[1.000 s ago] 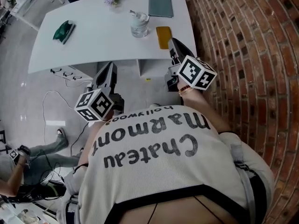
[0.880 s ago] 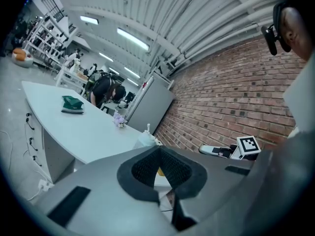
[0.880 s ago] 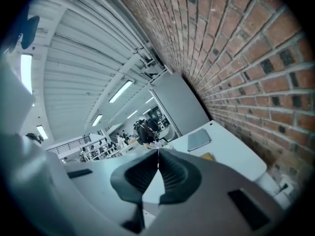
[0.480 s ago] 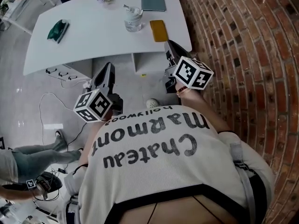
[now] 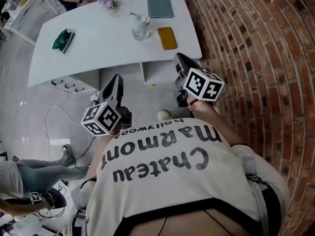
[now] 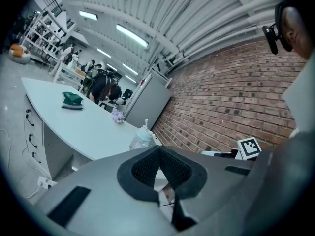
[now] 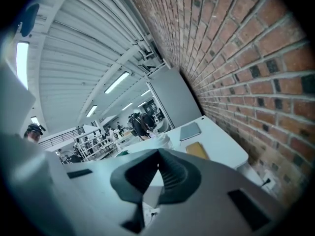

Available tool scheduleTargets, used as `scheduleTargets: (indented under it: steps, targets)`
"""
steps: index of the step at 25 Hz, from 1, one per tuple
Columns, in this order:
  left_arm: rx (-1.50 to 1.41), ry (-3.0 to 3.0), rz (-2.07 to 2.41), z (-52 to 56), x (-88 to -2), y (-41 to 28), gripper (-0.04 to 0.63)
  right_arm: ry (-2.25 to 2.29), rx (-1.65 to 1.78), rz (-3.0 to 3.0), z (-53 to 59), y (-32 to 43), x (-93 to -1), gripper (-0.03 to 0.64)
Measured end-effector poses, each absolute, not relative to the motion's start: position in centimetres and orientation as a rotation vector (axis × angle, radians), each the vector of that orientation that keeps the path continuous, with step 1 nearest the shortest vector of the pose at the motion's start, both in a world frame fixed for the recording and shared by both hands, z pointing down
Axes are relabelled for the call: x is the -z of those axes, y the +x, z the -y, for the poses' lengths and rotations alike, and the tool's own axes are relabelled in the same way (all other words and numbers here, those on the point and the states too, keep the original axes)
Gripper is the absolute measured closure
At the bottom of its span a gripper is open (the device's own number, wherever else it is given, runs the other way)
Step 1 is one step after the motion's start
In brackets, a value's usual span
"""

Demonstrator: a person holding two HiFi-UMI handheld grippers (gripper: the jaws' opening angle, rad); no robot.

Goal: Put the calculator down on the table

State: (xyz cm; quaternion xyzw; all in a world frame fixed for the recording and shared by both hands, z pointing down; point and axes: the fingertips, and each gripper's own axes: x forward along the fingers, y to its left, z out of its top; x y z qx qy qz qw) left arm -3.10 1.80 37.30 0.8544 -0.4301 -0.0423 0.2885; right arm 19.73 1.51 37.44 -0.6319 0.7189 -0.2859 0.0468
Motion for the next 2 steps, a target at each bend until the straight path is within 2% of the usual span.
scheduleTargets:
  steps: [2]
  targets:
    - [0.118, 2.258, 1.159, -2.36, -37.57, -3.43, 0.592, -1.936, 0.889, -2.204, -2.2, 19.61, -37.72, 0.624]
